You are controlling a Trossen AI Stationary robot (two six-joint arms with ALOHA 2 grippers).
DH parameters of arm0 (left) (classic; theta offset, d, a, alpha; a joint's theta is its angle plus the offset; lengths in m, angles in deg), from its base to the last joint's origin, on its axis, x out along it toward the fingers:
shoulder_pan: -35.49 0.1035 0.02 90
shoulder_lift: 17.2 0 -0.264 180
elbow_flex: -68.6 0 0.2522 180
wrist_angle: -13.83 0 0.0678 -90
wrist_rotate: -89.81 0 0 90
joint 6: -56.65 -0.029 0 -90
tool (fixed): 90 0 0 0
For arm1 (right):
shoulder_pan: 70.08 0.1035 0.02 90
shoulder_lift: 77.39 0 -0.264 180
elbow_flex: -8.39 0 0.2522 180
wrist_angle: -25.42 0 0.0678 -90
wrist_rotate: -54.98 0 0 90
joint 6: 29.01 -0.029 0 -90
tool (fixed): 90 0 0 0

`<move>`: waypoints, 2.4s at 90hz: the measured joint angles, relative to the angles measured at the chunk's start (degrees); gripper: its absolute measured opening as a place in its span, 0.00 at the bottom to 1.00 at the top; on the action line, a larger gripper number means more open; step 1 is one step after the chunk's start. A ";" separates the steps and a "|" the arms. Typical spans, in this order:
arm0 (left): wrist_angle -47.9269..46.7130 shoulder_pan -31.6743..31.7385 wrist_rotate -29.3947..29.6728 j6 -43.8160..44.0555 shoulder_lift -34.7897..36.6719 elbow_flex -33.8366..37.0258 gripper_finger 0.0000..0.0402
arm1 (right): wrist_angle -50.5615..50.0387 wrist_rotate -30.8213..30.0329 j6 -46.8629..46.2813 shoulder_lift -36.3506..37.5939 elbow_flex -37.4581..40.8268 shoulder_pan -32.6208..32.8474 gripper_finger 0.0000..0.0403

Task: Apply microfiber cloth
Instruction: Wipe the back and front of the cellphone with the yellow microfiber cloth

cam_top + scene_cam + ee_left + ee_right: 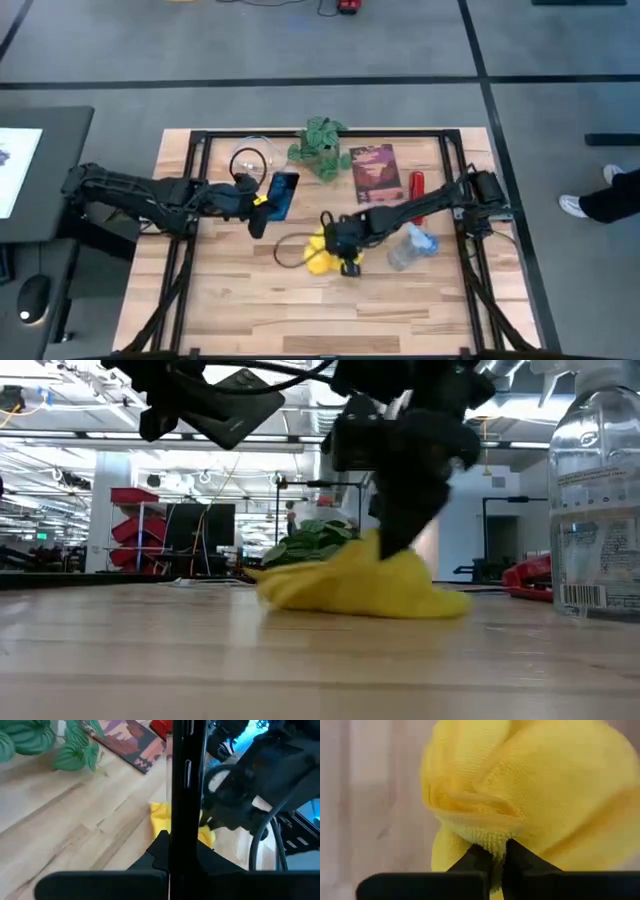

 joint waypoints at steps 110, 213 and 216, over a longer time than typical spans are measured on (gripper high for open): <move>13.66 -5.80 -47.07 11.91 -0.63 -2.85 0.03 | 27.87 -24.99 98.28 7.15 -18.50 5.31 0.73; 7.86 -6.57 -50.59 15.82 -0.63 -2.73 0.03 | 28.99 -23.22 95.10 3.50 -19.37 8.67 0.23; 7.94 -6.59 -50.78 15.76 -0.63 -2.73 0.03 | 29.32 -23.05 95.56 3.50 -19.37 8.69 0.20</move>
